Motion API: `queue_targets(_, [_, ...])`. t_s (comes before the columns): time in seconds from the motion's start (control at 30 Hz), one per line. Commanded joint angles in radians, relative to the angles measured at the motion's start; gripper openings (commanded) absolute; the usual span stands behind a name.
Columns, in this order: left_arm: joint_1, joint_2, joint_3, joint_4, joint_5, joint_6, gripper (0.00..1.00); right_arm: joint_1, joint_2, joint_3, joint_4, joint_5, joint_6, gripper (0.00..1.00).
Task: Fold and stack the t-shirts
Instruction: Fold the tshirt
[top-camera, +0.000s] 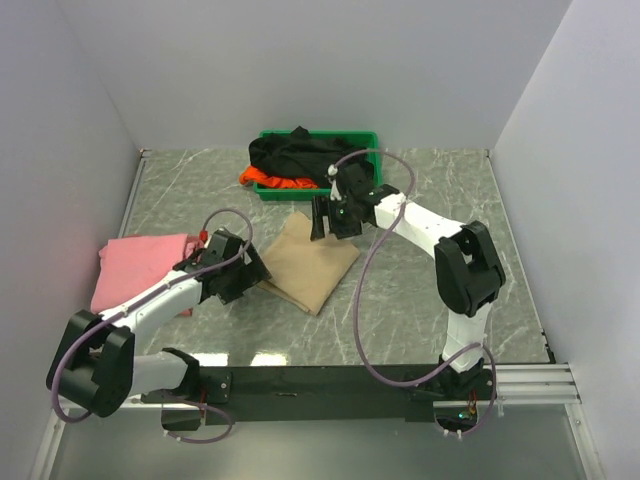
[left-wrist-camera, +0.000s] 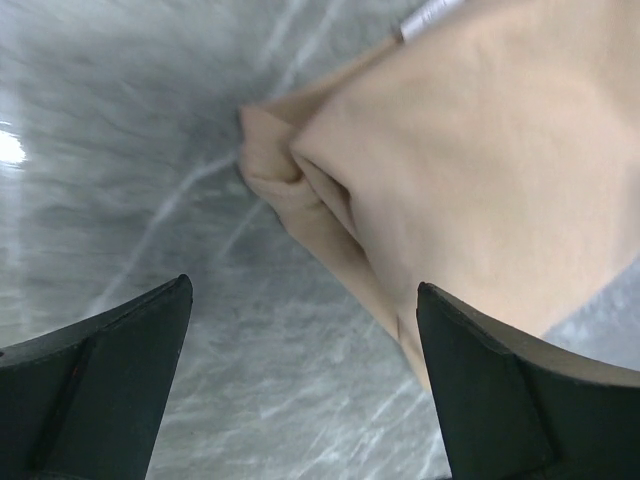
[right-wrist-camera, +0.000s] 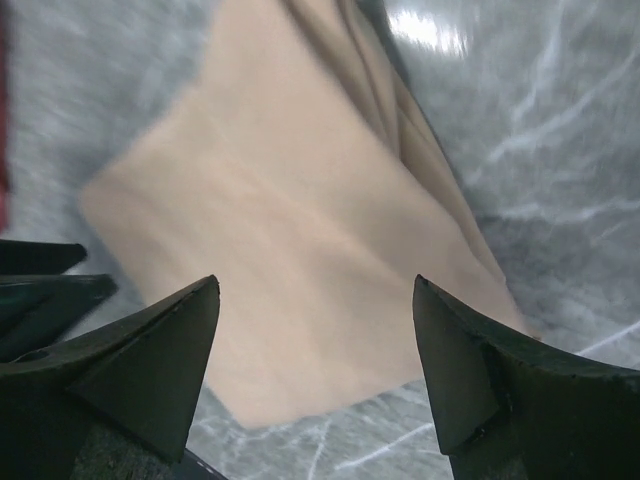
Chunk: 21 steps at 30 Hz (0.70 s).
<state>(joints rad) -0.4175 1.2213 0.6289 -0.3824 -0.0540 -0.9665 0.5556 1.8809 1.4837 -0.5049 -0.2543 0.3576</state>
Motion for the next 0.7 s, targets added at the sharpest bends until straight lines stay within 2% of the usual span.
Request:
queue_targets(0.0, [-0.001, -0.026, -0.037, 0.122, 0.123, -0.021, 0.99, -0.005, 0.024, -0.071, 0.057, -0.006, -0.002, 0.84])
queue_targets(0.17, [-0.001, -0.043, -0.075, 0.166, 0.172, -0.031, 0.99, -0.005, 0.017, -0.2, 0.14, -0.016, 0.073, 0.85])
queue_targets(0.33, [-0.001, -0.059, -0.075, 0.146, 0.17, -0.035, 0.99, 0.009, -0.104, -0.472, 0.342, -0.06, 0.234, 0.85])
queue_targets(0.43, [-0.001, -0.068, -0.069, 0.151, 0.2, -0.026, 0.99, 0.062, -0.189, -0.609, 0.402, -0.047, 0.334, 0.85])
queue_targets(0.6, [0.002, -0.088, -0.046, 0.057, 0.117, -0.02, 0.99, 0.248, -0.331, -0.753, 0.442, 0.004, 0.549, 0.86])
queue_targets(0.67, [0.003, -0.117, -0.041, 0.013, 0.077, -0.02, 0.99, 0.283, -0.383, -0.763, 0.445, 0.007, 0.56, 0.86])
